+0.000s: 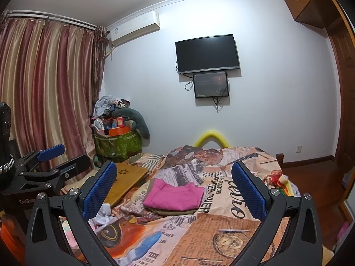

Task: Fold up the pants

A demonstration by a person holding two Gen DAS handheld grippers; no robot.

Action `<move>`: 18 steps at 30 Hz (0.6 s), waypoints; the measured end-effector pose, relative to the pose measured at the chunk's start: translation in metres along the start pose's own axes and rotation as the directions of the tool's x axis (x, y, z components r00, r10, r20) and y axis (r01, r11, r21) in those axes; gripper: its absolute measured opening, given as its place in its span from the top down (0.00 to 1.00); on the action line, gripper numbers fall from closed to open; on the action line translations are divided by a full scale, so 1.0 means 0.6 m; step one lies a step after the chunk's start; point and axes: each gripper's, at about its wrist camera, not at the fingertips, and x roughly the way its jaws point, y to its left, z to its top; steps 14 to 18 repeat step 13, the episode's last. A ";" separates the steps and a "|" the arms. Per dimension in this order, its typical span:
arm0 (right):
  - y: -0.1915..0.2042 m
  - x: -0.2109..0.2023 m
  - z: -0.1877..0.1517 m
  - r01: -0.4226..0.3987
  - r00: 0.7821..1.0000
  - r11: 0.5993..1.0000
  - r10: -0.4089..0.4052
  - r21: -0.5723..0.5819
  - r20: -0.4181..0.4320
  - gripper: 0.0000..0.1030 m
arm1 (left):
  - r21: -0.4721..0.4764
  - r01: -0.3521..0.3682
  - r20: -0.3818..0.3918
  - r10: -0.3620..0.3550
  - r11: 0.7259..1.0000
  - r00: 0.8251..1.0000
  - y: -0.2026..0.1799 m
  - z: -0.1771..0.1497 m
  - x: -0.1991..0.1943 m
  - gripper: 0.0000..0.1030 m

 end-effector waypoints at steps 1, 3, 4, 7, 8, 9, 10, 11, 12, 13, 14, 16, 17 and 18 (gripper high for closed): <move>0.000 0.000 -0.001 0.000 1.000 1.000 0.000 0.001 -0.001 0.00 | 0.002 -0.001 0.000 0.001 1.000 1.000 0.000 0.000 0.000 0.00; -0.001 -0.001 -0.001 -0.002 1.000 1.000 0.002 0.006 -0.004 0.00 | 0.003 -0.001 0.001 0.001 1.000 1.000 -0.001 0.000 0.001 0.00; -0.001 -0.001 -0.002 -0.002 1.000 1.000 0.002 0.008 -0.004 0.00 | 0.003 -0.001 0.001 0.001 1.000 1.000 -0.001 0.000 0.001 0.00; -0.001 -0.001 -0.002 -0.001 1.000 1.000 0.002 0.008 -0.005 0.00 | 0.004 -0.001 0.002 0.001 1.000 1.000 -0.003 -0.001 0.001 0.00; -0.002 -0.001 -0.002 -0.002 1.000 1.000 0.002 0.008 -0.004 0.00 | 0.004 0.000 0.001 0.000 1.000 1.000 -0.003 -0.001 0.001 0.00; -0.001 -0.001 -0.002 -0.003 1.000 1.000 0.003 0.008 -0.005 0.00 | 0.003 0.001 0.000 -0.001 1.000 1.000 -0.003 -0.001 0.001 0.00; -0.001 0.000 -0.002 -0.003 1.000 1.000 0.003 0.008 -0.005 0.00 | 0.002 0.004 -0.001 -0.004 1.000 1.000 -0.003 -0.001 0.001 0.00; -0.002 0.000 -0.003 -0.002 1.000 1.000 0.002 0.008 -0.006 0.00 | 0.003 0.007 -0.001 -0.007 1.000 1.000 -0.003 0.000 0.001 0.00; -0.002 0.000 -0.003 -0.002 1.000 1.000 0.003 0.007 -0.008 0.00 | 0.003 0.010 -0.001 -0.010 1.000 1.000 -0.003 0.000 0.001 0.00; -0.001 0.001 -0.004 -0.003 1.000 1.000 0.003 0.007 -0.011 0.00 | 0.004 0.008 -0.001 -0.008 1.000 1.000 -0.004 0.000 0.002 0.00; -0.001 0.001 -0.004 -0.003 1.000 1.000 0.003 0.007 -0.011 0.00 | 0.004 0.008 -0.001 -0.008 1.000 1.000 -0.004 0.000 0.002 0.00; -0.001 0.001 -0.004 -0.003 1.000 1.000 0.003 0.007 -0.011 0.00 | 0.004 0.008 -0.001 -0.008 1.000 1.000 -0.004 0.000 0.002 0.00; -0.001 0.001 -0.004 -0.003 1.000 1.000 0.003 0.007 -0.011 0.00 | 0.004 0.008 -0.001 -0.008 1.000 1.000 -0.004 0.000 0.002 0.00; -0.001 0.001 -0.004 -0.003 1.000 1.000 0.003 0.007 -0.011 0.00 | 0.004 0.008 -0.001 -0.008 1.000 1.000 -0.004 0.000 0.002 0.00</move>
